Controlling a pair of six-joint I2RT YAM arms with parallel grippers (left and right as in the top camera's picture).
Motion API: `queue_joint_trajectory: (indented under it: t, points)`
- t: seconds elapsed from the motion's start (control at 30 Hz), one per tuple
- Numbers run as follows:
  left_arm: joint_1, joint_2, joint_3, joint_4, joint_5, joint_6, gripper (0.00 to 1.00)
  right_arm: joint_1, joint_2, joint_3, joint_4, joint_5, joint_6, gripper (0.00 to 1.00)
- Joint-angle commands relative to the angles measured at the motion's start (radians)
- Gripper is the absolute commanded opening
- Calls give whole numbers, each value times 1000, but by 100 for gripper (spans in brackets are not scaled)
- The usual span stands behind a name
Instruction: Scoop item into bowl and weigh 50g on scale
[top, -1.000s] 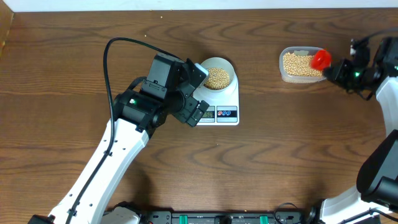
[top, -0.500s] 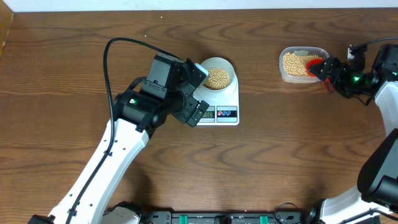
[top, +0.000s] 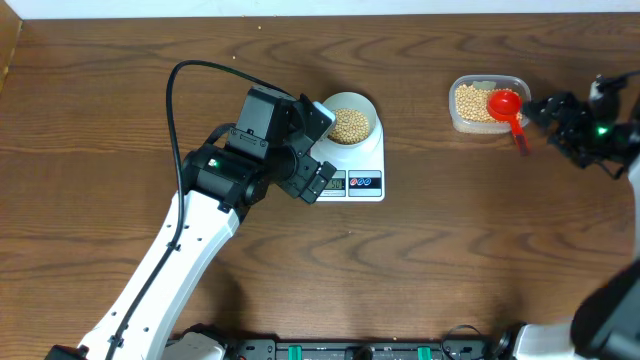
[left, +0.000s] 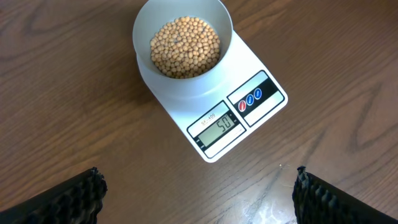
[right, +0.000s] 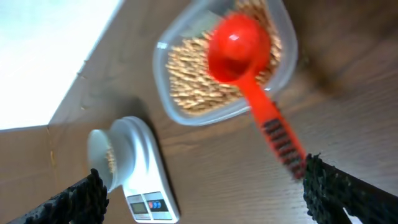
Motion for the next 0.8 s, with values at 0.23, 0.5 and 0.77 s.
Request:
queue_joint_trajectory:
  t: [0.23, 0.5, 0.77]
  points:
    - [3, 2, 4, 0, 12, -2, 98, 112, -409, 35, -227, 113, -184, 99]
    - [3, 2, 3, 0, 12, -2, 98, 289, -646, 35, -496, 287, -271, 99]
    - [3, 2, 3, 0, 12, -2, 98, 292, -735, 35, -657, 375, -272, 99]
